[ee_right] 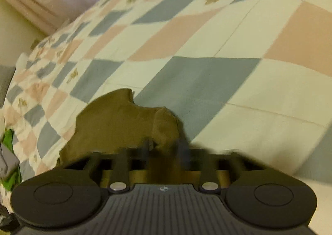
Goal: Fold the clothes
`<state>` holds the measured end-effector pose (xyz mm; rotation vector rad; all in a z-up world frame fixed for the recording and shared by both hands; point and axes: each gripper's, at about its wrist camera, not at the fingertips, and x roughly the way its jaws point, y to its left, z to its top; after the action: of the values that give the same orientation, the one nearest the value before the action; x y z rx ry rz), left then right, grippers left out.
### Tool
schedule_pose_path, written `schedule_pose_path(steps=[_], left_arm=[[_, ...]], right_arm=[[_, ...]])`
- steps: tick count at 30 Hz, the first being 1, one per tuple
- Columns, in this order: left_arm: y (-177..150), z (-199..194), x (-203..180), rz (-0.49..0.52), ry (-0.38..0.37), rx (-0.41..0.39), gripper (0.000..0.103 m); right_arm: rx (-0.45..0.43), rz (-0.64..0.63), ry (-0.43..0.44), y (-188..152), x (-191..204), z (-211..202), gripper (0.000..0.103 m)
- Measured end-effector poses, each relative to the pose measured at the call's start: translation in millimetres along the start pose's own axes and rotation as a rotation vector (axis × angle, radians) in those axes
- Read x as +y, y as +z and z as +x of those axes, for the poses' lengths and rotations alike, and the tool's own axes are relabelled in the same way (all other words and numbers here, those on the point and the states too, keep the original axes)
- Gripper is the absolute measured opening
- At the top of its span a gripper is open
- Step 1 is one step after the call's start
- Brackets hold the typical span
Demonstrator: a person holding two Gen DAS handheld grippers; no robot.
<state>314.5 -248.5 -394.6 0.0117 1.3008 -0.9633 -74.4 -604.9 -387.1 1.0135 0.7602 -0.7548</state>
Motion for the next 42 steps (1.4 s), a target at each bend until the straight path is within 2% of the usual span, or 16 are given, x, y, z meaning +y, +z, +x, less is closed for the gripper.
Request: schedule_pose_path(steps=[5, 8, 10, 13, 16, 17, 21, 24, 28, 31, 33, 34, 35, 36, 39, 42], left_arm=[[0, 3, -1, 0.019, 0.004, 0.005, 0.007], [-5, 4, 4, 0.018, 0.036, 0.027, 0.007], [-7, -2, 11, -0.002, 0.049, 0.030, 0.007], [-5, -18, 20, -0.049, 0.046, 0.017, 0.014], [-4, -27, 22, -0.112, -0.001, 0.008, 0.048], [-4, -25, 24, -0.142, -0.026, 0.017, 0.054], [-14, -9, 34, -0.301, -0.068, 0.072, 0.053], [-33, -20, 36, -0.377, -0.116, 0.057, 0.052], [-57, -19, 31, -0.412, -0.162, 0.099, 0.063], [-60, 3, 38, -0.478, -0.162, 0.112, 0.063], [-59, 14, 44, -0.527, -0.180, 0.099, 0.062], [-57, 16, 45, -0.542, -0.193, 0.084, 0.054], [-54, 15, 44, -0.528, -0.190, 0.068, 0.023], [-51, 14, 41, -0.509, -0.186, 0.050, 0.007], [-37, 0, 22, -0.388, -0.186, -0.021, 0.002], [-25, -24, -16, -0.146, -0.189, -0.105, 0.002]], right_arm=[[0.053, 0.020, -0.135, 11, -28, 16, 0.006], [0.043, 0.127, -0.101, 6, -43, 19, 0.026], [-0.040, 0.159, -0.119, 2, -42, 2, 0.045], [-0.144, 0.109, -0.126, -13, -30, -29, 0.045], [-0.175, 0.041, -0.088, -39, -18, -54, 0.044], [-0.175, 0.018, -0.073, -50, -13, -61, 0.044], [-0.154, -0.060, -0.064, -96, 14, -72, 0.037], [-0.145, -0.136, -0.065, -126, 32, -79, 0.028], [-0.118, -0.275, -0.137, -150, 50, -71, 0.024], [-0.128, -0.407, -0.229, -164, 57, -62, 0.025], [-0.118, -0.516, -0.282, -172, 63, -54, 0.028], [-0.105, -0.557, -0.287, -174, 64, -51, 0.027], [-0.095, -0.597, -0.291, -176, 64, -48, 0.027], [-0.098, -0.632, -0.294, -178, 65, -47, 0.027], [-0.101, -0.657, -0.285, -182, 61, -49, 0.000], [-0.108, -0.614, -0.316, -182, 50, -47, 0.000]])
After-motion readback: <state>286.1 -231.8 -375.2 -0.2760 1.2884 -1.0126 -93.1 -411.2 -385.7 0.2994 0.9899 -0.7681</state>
